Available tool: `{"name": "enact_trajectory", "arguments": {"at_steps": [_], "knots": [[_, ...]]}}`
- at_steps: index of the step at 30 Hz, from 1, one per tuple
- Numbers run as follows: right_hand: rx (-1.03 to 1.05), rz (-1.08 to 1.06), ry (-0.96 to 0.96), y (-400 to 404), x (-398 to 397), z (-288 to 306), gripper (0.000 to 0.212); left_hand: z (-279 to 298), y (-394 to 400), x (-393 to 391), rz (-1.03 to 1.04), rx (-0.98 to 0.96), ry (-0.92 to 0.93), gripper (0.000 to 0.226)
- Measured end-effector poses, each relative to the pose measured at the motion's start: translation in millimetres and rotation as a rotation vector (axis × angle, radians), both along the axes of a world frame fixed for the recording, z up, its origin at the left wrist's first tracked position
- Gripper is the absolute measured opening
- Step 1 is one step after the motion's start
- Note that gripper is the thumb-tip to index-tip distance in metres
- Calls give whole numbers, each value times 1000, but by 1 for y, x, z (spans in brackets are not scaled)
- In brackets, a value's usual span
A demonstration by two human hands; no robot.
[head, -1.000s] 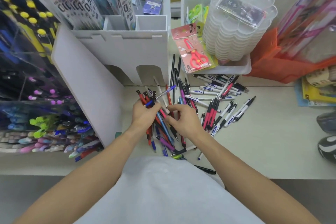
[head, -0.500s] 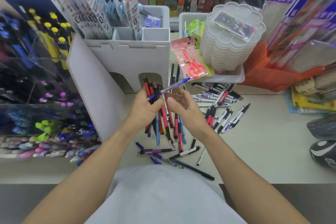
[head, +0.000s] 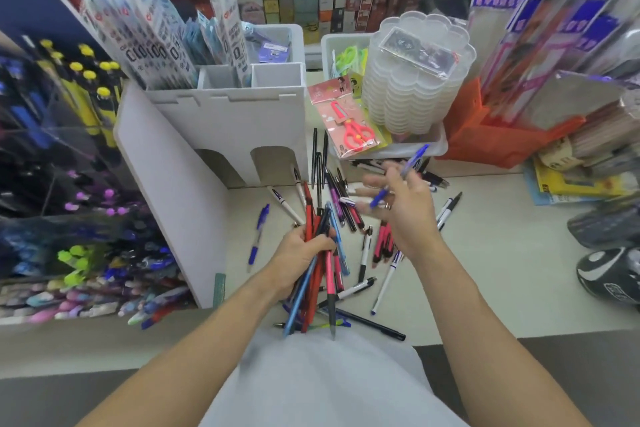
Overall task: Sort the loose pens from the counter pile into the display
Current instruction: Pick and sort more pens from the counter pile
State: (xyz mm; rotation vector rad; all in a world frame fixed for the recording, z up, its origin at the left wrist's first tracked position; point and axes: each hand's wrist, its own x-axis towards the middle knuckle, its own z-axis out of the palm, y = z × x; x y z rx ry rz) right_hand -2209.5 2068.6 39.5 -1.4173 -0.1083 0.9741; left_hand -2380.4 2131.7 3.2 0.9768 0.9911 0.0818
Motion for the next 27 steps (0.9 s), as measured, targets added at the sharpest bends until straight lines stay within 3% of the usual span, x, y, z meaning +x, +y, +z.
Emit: {"name": "enact_trajectory", "arguments": {"at_steps": [3,5,10,14,18,22,25,27], "knots": [[-275,382,27,-40,-21,-9,30,-9,2,-7,25,-106,-30,32],[-328,540,57,-59,-46,-16,26,-10,-1,-11,34,-108,-31,26],[-366,566,-189,-66,-81,-30,36,-15,-11,-15,177,-23,64,18],[-291,551,-152,-62,-93,-21,13,-20,-5,-6,356,94,109,19],[-217,479,-140,-58,-101,-23,3,-16,-10,-13,267,1,42,33],[-268,554,-67,-59,-100,-28,18,-21,-23,-35,142,-44,-26,48],[-372,722,-152,-59,-95,-23,29,-21,-25,-43,93,-35,-57,37],[-447,768,-331,-57,-85,-21,38,-18,-24,-43,96,17,-41,21]]}}
